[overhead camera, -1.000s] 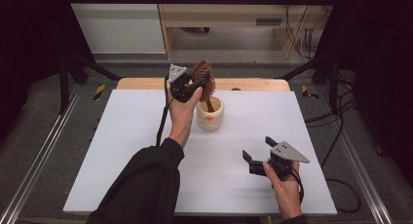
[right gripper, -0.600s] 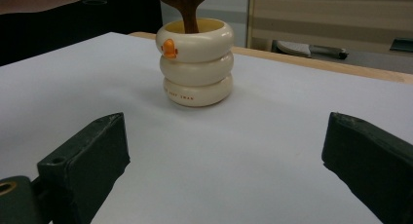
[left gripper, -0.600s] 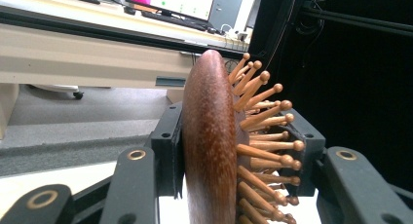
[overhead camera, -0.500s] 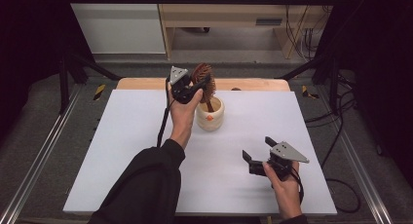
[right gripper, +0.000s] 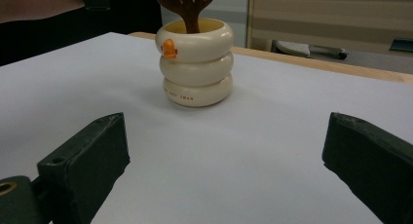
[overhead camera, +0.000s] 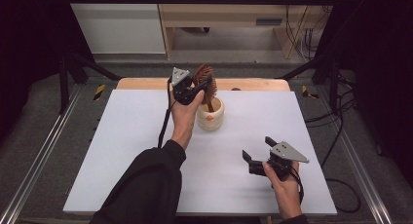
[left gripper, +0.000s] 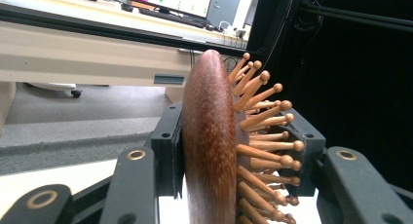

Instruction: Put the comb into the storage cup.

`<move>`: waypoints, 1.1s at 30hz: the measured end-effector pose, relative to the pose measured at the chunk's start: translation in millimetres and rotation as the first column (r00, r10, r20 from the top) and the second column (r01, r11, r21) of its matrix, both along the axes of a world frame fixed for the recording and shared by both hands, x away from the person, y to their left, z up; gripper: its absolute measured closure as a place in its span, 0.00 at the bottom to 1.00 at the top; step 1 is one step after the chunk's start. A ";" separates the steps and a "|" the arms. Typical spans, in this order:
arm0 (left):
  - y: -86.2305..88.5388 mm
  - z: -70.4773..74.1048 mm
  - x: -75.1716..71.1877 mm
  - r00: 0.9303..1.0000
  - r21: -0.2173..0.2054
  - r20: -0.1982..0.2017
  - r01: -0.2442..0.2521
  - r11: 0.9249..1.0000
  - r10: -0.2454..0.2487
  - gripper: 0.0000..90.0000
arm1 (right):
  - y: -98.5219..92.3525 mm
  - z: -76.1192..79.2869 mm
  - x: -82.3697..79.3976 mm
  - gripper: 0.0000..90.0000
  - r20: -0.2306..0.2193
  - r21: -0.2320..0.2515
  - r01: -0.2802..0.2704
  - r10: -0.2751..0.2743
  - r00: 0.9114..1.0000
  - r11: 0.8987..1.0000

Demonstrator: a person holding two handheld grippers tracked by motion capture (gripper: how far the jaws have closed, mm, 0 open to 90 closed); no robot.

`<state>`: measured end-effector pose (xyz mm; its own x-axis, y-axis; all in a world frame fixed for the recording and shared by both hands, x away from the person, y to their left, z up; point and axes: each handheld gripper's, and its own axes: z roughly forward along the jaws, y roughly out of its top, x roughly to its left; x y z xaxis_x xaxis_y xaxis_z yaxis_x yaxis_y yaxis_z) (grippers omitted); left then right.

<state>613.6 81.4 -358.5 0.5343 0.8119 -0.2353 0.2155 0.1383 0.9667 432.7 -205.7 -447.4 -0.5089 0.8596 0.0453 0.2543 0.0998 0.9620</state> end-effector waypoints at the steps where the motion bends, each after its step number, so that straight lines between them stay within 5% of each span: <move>1: 0.0 -0.3 0.0 1.000 -0.001 0.000 0.001 1.000 -0.001 0.56 | 0.1 0.0 0.0 0.04 0.001 0.001 -0.001 0.001 1.000 1.000; 33: -4.9 -8.0 -1.5 1.000 -0.026 -0.011 0.010 1.000 -0.010 0.56 | 0.2 -0.1 0.1 0.04 -0.001 0.000 0.001 -0.001 1.000 1.000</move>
